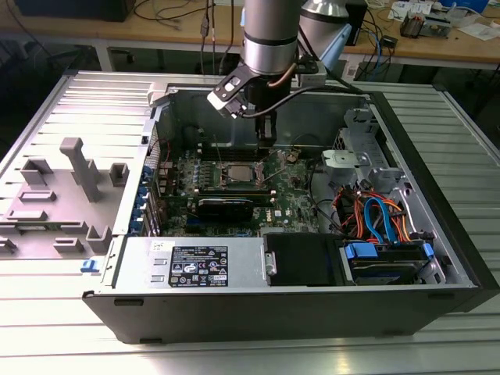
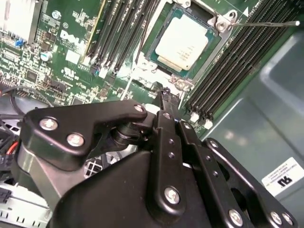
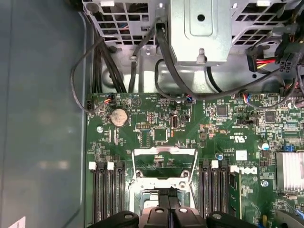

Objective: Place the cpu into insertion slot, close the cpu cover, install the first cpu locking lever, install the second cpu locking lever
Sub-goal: 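Close the cpu cover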

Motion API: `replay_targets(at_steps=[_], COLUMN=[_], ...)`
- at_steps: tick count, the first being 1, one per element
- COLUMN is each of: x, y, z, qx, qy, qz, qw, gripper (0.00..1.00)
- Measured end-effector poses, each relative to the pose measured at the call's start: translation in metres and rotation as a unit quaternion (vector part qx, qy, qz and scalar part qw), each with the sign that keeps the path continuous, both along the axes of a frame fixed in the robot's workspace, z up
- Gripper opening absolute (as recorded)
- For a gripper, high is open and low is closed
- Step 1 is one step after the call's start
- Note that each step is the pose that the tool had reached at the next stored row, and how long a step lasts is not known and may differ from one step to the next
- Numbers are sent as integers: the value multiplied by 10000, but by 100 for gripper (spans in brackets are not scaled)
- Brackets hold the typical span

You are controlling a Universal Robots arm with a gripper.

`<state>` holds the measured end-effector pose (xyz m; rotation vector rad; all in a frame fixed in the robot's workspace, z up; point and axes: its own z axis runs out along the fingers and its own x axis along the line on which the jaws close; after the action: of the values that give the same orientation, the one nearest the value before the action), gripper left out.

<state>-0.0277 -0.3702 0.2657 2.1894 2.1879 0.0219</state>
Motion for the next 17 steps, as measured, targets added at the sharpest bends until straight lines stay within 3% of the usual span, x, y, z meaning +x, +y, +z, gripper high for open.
replay_targets(at_steps=[8,17], x=[321,359], y=[31,33], z=[17,16], qx=[0,0], qy=[3,4], qz=[0,0], qw=[10000,10000], gripper=[11,11])
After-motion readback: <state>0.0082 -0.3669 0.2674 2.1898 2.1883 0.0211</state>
